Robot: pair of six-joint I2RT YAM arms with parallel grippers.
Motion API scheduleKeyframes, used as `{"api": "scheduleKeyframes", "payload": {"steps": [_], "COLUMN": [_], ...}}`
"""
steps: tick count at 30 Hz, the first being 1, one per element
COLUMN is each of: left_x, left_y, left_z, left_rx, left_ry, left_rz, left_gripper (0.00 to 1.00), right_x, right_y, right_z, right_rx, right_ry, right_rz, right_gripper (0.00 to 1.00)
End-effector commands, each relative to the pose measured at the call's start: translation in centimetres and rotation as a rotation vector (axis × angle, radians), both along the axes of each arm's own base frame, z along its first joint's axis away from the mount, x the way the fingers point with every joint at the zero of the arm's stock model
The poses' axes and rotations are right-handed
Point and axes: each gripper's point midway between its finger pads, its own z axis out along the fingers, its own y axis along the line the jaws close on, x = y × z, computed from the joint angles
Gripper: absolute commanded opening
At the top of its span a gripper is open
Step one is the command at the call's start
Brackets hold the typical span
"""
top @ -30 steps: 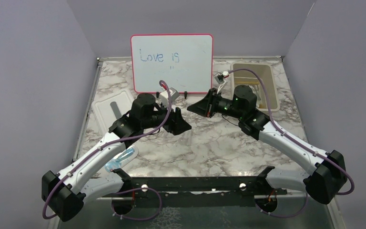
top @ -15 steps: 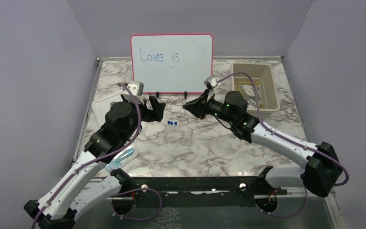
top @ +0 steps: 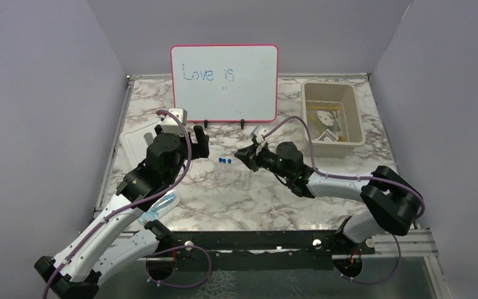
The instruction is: Organize the chemistry lab equipment
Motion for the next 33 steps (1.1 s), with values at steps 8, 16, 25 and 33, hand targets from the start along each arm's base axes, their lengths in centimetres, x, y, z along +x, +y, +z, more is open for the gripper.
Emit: {"api": "scheduleKeyframes", "payload": {"steps": [8,16,25,33], "left_x": [0.4,0.6,0.6,0.6], "left_y": [0.8,0.7,0.5,0.6], "left_z": [-0.5,-0.7,-1.0,-1.0], "left_rx": [0.026,0.033,0.032,0.032], "left_ry": [-0.001,0.009,0.015,0.016], "left_rz": [0.038,0.035,0.03,0.032], "left_gripper": [0.83,0.84,0.84,0.84], "right_x": [0.4,0.0,0.2,0.4], "right_y": [1.5,1.8,1.4,1.3], "right_z": [-1.2,-2.9,-4.1,-4.5], "right_rx": [0.091,0.093,0.074,0.057], "right_ry": [-0.056,-0.044,-0.047,-0.051], "right_rz": [0.026,0.054,0.033,0.022], "right_gripper": [0.18,0.19,0.19,0.19]}}
